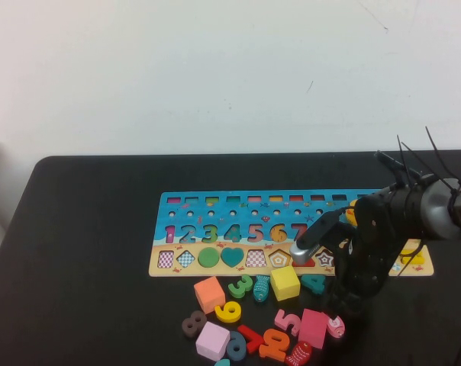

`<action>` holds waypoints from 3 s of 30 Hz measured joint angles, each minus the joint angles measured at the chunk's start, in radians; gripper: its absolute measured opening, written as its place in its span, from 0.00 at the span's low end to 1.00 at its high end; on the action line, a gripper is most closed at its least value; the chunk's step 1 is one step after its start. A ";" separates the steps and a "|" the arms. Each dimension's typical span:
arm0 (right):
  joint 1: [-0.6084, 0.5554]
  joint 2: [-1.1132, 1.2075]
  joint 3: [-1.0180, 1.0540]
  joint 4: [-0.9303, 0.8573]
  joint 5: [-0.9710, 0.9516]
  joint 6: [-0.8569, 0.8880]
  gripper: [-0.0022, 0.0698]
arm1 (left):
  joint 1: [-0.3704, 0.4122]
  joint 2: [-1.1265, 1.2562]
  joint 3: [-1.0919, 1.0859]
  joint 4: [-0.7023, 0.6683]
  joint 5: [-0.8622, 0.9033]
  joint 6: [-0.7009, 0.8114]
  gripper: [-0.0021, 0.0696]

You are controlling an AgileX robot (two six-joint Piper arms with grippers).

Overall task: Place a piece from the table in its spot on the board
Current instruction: Pick up the "Pentagon", then place the "Pentagon" into the hole of the Pentagon

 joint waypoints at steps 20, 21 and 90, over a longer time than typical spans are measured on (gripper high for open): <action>0.000 -0.110 0.000 -0.043 0.073 -0.008 0.52 | 0.000 0.000 0.000 0.000 0.000 0.000 0.03; 0.000 -0.127 0.000 -0.045 0.078 -0.016 0.52 | 0.000 0.000 0.000 0.000 0.000 0.000 0.03; 0.063 0.287 -0.667 0.146 0.356 0.217 0.52 | 0.000 0.000 0.000 0.000 -0.002 0.002 0.03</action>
